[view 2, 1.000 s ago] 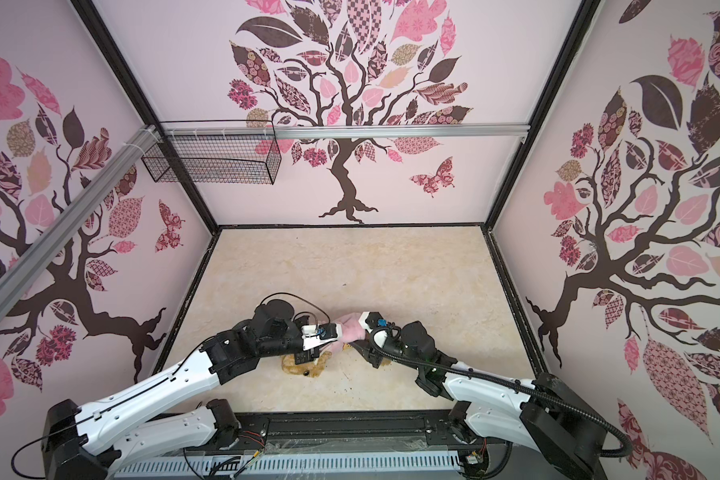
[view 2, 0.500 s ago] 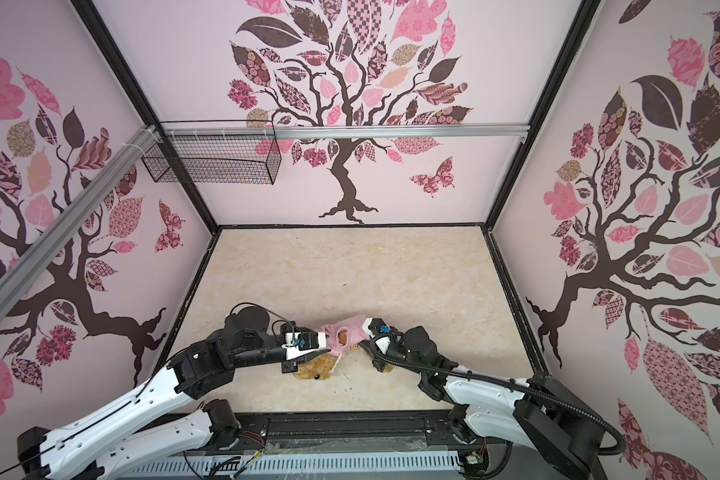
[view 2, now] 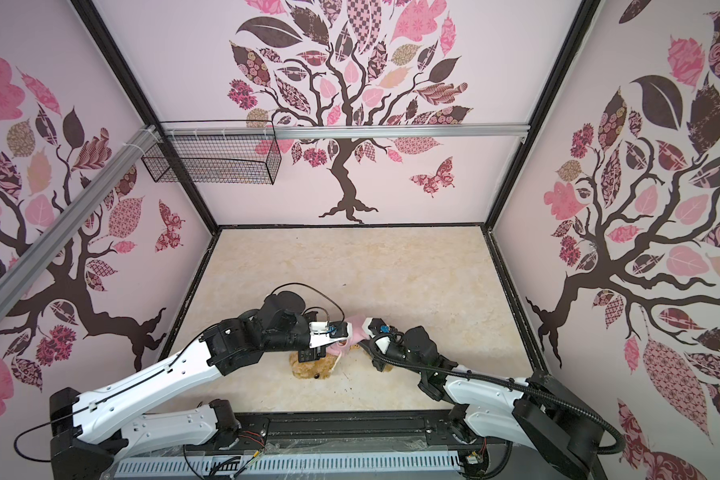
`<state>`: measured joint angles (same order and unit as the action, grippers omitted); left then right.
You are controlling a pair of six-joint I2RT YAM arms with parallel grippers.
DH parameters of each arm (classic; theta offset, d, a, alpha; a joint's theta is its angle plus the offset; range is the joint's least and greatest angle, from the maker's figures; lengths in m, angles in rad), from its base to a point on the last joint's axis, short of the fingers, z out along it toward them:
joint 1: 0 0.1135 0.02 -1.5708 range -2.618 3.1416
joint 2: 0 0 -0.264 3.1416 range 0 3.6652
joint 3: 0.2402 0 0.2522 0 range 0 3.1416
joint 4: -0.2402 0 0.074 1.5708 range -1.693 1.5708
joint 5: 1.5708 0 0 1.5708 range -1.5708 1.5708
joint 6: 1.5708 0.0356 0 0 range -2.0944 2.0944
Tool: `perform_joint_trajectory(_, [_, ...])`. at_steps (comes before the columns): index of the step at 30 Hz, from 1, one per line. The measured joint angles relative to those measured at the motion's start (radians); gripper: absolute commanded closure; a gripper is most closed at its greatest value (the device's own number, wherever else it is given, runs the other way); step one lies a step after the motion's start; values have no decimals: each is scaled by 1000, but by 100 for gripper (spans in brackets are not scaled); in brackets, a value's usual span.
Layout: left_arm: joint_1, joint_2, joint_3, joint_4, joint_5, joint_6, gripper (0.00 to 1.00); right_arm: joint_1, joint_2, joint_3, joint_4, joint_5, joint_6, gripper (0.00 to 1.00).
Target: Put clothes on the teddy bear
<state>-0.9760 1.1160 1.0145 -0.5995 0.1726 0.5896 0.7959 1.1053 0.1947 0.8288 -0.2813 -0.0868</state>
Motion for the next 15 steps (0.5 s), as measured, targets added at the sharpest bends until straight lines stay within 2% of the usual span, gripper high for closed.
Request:
perform_joint_trajectory(6, [0, 61, 24, -44, -36, 35, 92, 0, -1, -6, 4, 0, 0, 84])
perform_joint_trajectory(15, [-1, 111, 48, -68, -56, 75, 81, 0, -19, -11, 6, -8, 13, 84])
